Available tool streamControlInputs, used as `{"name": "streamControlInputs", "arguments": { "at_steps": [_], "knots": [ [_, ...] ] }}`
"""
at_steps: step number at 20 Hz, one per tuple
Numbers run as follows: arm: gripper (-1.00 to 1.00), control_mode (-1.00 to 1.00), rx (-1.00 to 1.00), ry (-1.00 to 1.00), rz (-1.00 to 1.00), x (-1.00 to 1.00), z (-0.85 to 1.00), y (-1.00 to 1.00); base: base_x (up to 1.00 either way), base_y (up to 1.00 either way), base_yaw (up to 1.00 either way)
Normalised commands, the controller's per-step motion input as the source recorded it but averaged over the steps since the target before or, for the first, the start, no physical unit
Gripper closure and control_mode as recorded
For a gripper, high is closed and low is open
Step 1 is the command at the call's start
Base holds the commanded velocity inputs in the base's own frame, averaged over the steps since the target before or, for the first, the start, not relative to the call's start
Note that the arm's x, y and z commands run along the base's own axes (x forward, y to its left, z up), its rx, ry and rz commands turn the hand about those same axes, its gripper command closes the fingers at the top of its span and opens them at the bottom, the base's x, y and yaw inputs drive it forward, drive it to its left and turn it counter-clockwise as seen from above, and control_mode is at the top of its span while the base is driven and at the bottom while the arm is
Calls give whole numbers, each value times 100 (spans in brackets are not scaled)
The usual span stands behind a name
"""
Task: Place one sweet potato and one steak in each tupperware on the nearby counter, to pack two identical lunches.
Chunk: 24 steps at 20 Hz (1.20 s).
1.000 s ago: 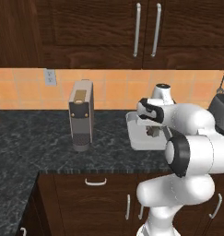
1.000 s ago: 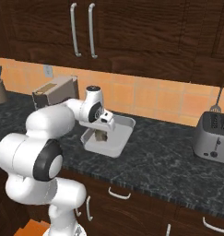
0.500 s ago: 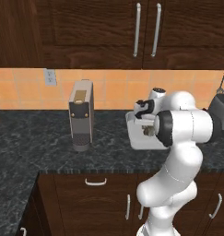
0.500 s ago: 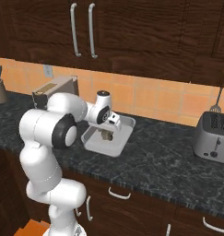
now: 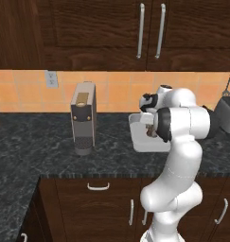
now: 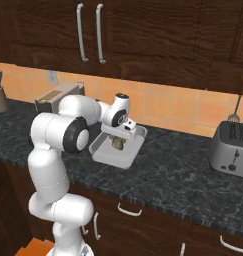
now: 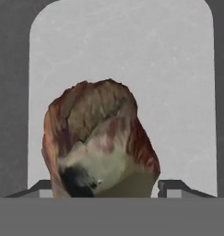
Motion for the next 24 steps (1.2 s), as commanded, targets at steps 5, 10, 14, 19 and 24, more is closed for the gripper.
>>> {"name": "streamControlInputs", "arguments": {
  "at_steps": [5,10,14,19,24],
  "knots": [
    [-100,-100,0,-3,0,-20,-7,0,0,0,0],
    [-100,-100,0,-13,0,-30,0,2,0,0,0],
    [-100,-100,0,-13,0,-32,0,14,0,0,0],
    [-100,-100,0,-11,0,-54,15,28,0,0,0],
    [-100,-100,0,-17,-1,-65,50,20,0,0,0]
  ]
}}
